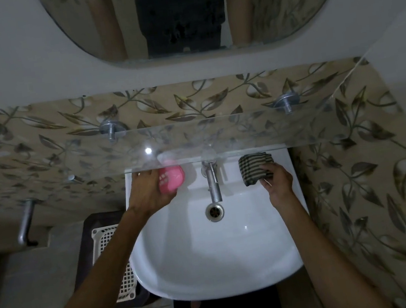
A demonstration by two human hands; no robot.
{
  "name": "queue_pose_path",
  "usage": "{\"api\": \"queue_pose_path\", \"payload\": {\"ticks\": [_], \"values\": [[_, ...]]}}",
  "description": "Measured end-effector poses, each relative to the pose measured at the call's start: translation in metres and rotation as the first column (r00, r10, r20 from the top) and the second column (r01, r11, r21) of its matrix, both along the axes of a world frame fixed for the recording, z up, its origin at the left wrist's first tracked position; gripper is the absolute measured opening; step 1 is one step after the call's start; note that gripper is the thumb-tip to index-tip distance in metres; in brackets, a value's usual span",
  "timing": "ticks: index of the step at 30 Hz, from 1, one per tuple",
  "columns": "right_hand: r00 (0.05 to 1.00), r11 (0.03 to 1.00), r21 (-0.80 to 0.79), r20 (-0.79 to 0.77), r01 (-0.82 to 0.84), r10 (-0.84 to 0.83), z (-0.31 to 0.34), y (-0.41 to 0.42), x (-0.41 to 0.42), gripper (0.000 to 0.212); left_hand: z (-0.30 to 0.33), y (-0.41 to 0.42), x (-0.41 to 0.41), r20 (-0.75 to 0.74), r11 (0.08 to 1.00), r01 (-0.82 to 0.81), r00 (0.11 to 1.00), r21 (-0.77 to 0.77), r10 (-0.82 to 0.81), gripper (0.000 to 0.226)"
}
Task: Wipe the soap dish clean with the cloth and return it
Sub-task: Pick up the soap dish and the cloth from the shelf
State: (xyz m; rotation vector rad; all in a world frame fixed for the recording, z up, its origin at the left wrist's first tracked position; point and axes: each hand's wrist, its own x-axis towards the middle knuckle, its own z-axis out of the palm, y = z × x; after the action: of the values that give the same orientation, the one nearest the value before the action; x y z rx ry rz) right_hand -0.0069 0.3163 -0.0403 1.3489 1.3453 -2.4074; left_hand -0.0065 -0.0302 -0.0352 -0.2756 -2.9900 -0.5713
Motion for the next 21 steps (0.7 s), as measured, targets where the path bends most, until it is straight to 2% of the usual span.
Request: {"api": "queue_pose_path", "payload": {"ticks": [2, 4, 6, 8, 10, 12, 13, 15, 17, 19, 21], "values": [[0.999, 0.992, -0.125, -0.052, 0.009, -0.016, 0.010, 0.000, 0.010, 0.024, 0.004, 0.008, 0.019, 0.021, 0.989, -0.109, 0.994, 0.104, 0.108, 0.097], [0.994, 0.966, -0.259, -0.106, 0.007, -0.036, 0.022, -0.003, 0.026, 0.027, 0.014, 0.022, 0.040, 0.171, 0.920, -0.287, 0.954, 0.266, 0.248, 0.095], [0.986, 0.942, -0.336, -0.162, -0.015, -0.042, 0.036, -0.008, 0.043, 0.030, 0.026, 0.043, 0.060, 0.372, 0.751, -0.455, 0.880, 0.479, 0.296, 0.079], [0.974, 0.938, -0.338, -0.226, -0.073, -0.006, 0.049, -0.017, 0.061, 0.034, 0.040, 0.067, 0.079, 0.516, 0.498, -0.539, 0.833, 0.680, 0.197, 0.061], [0.957, 0.967, -0.215, -0.278, -0.139, 0.076, 0.066, -0.030, 0.075, 0.033, 0.056, 0.088, 0.094, 0.590, 0.254, -0.579, 0.807, 0.775, 0.040, 0.062], [0.928, 0.979, 0.042, -0.314, -0.199, 0.202, 0.085, -0.047, 0.086, 0.030, 0.073, 0.105, 0.100, 0.622, 0.039, -0.621, 0.778, 0.783, -0.095, 0.073], [0.893, 0.952, 0.185, -0.341, -0.242, 0.294, 0.094, -0.056, 0.091, 0.031, 0.082, 0.113, 0.101, 0.634, -0.039, -0.644, 0.760, 0.764, -0.142, 0.072], [0.781, 0.864, 0.370, -0.400, -0.342, 0.480, 0.111, -0.074, 0.101, 0.028, 0.101, 0.123, 0.100, 0.636, -0.146, -0.666, 0.744, 0.731, -0.206, 0.050], [0.683, 0.783, 0.452, -0.407, -0.426, 0.607, 0.123, -0.087, 0.108, 0.023, 0.115, 0.126, 0.099, 0.616, -0.227, -0.659, 0.751, 0.717, -0.236, 0.035], [0.633, 0.740, 0.488, -0.403, -0.463, 0.661, 0.131, -0.090, 0.109, 0.033, 0.126, 0.124, 0.098, 0.593, -0.312, -0.647, 0.762, 0.695, -0.260, 0.032], [0.622, 0.738, 0.488, -0.413, -0.465, 0.665, 0.136, -0.088, 0.107, 0.051, 0.133, 0.119, 0.098, 0.573, -0.365, -0.636, 0.772, 0.681, -0.275, 0.030]]}}
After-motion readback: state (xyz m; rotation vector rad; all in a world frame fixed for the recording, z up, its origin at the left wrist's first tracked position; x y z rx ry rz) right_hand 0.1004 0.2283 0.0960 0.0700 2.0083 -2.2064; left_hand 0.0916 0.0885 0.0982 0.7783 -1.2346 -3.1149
